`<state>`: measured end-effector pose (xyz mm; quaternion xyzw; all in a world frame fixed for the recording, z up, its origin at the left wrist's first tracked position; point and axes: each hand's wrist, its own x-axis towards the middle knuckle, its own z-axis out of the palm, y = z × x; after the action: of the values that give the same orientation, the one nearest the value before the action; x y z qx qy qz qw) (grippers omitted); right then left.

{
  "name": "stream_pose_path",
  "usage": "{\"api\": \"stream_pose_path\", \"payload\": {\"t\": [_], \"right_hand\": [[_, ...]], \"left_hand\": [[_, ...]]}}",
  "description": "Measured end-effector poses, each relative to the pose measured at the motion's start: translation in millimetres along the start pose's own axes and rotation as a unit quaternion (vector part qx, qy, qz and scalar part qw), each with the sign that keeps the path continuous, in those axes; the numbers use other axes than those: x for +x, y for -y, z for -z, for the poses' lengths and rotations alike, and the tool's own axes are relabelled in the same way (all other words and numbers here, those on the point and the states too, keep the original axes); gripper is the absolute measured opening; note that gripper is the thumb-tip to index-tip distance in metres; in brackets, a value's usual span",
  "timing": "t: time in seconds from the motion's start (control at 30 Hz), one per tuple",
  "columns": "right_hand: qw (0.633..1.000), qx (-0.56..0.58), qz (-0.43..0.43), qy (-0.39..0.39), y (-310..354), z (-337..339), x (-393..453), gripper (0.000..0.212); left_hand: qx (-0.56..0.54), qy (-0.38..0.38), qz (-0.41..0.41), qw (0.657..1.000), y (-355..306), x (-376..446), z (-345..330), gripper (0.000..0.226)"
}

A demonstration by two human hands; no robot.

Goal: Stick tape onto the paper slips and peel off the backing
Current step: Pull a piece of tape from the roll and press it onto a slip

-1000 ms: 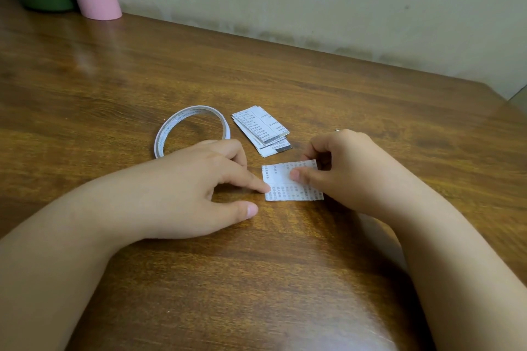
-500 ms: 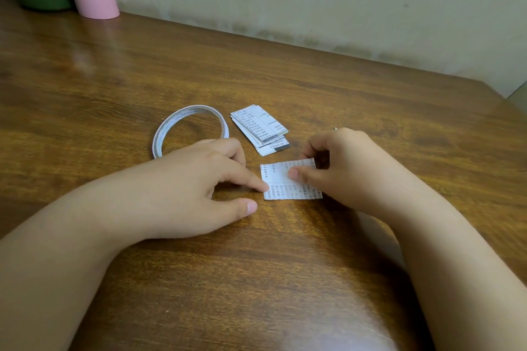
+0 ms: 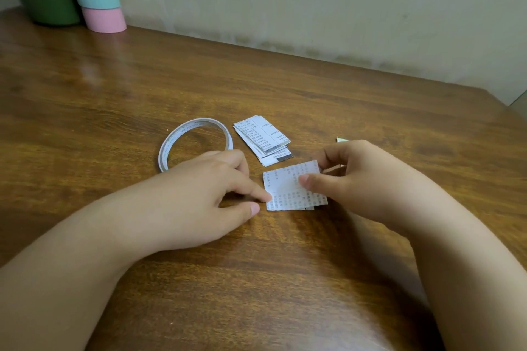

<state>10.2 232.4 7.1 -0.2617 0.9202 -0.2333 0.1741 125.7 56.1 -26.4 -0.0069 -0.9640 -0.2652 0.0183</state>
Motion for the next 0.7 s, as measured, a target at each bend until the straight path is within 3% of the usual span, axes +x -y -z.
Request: {"api": "stream_pose_path", "payload": {"t": [0.3,0.57,0.7], "right_hand": [[0.999,0.004,0.029,0.021,3.1,-3.6,-1.9,0.020],[0.984,0.141,0.080,0.071,2.0,-7.3,-2.8,0.018],[0.992,0.095,0.073,0.030,0.7,-5.2,-4.3,0.015]], "left_hand": [[0.002,-0.003,0.003,1.000,-1.5,0.6,0.4,0.024],[0.010,0.001,0.006,1.000,-1.8,1.3,0.7,0.024],[0.004,-0.003,0.005,1.000,-2.2,1.2,0.5,0.023]]}}
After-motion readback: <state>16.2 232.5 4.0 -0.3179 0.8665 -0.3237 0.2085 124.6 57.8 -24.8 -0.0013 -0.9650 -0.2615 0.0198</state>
